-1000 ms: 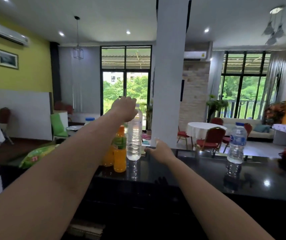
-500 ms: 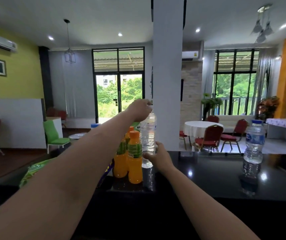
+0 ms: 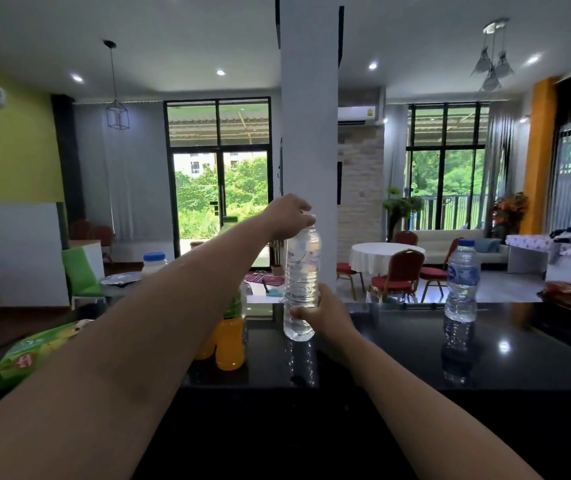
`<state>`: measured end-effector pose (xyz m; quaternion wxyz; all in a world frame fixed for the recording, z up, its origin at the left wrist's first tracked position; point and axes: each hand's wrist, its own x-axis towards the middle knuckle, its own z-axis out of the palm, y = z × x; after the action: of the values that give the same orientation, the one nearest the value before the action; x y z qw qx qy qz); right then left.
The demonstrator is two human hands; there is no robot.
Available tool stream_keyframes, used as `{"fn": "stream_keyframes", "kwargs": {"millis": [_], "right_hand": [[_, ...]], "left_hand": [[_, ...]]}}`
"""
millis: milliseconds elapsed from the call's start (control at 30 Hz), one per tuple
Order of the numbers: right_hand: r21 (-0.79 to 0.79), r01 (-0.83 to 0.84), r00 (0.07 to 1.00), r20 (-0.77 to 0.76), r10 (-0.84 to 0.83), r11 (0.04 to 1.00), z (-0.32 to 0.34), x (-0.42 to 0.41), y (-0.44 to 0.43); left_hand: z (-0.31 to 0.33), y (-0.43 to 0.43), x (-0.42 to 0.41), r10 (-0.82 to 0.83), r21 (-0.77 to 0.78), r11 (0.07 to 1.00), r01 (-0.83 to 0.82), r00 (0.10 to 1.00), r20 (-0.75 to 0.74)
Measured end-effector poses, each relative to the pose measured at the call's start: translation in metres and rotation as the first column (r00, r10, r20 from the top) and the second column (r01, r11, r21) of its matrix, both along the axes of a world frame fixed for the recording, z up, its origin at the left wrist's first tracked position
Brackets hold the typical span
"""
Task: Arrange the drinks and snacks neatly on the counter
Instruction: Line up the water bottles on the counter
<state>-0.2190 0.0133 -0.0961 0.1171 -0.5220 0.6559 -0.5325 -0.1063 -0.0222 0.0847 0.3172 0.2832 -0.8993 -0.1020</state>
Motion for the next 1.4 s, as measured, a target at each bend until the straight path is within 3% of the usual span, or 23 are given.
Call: {"fn": "stream_keyframes", "kwargs": {"millis": [200, 633, 900, 1000, 1133, 1400], "right_hand": [[0.058, 0.015, 0.988, -0.156, -0.006, 0.998, 0.02, -0.082, 0.048], [-0.117, 0.147, 0.988, -0.03, -0.152, 0.982, 0.001, -0.198, 0.088], [-0.184, 0.274, 0.962, 0.047, -0.27, 0.944, -0.01, -0.214, 0.08], [-0.181, 0.375, 0.926, 0.032, -0.376, 0.909, -0.015, -0.213, 0.079], [-0.138, 0.482, 0.873, 0.001, -0.487, 0.865, -0.02, -0.209, 0.079], [-0.089, 0.56, 0.816, -0.109, -0.567, 0.824, -0.023, -0.212, 0.075]], "left_hand": [[0.002, 0.02, -0.059, -0.045, 0.06, 0.997, 0.052, 0.993, -0.106], [-0.011, 0.056, -0.204, -0.056, -0.016, 0.998, 0.054, 0.991, -0.12], [-0.015, 0.055, -0.25, -0.062, -0.021, 0.998, 0.059, 0.984, -0.165], [-0.022, 0.054, -0.259, -0.086, -0.021, 0.996, 0.084, 0.974, -0.207], [-0.031, 0.05, -0.263, -0.134, -0.058, 0.99, 0.128, 0.983, -0.124], [-0.036, 0.046, -0.277, -0.122, -0.009, 0.992, 0.122, 0.978, -0.172]]}}
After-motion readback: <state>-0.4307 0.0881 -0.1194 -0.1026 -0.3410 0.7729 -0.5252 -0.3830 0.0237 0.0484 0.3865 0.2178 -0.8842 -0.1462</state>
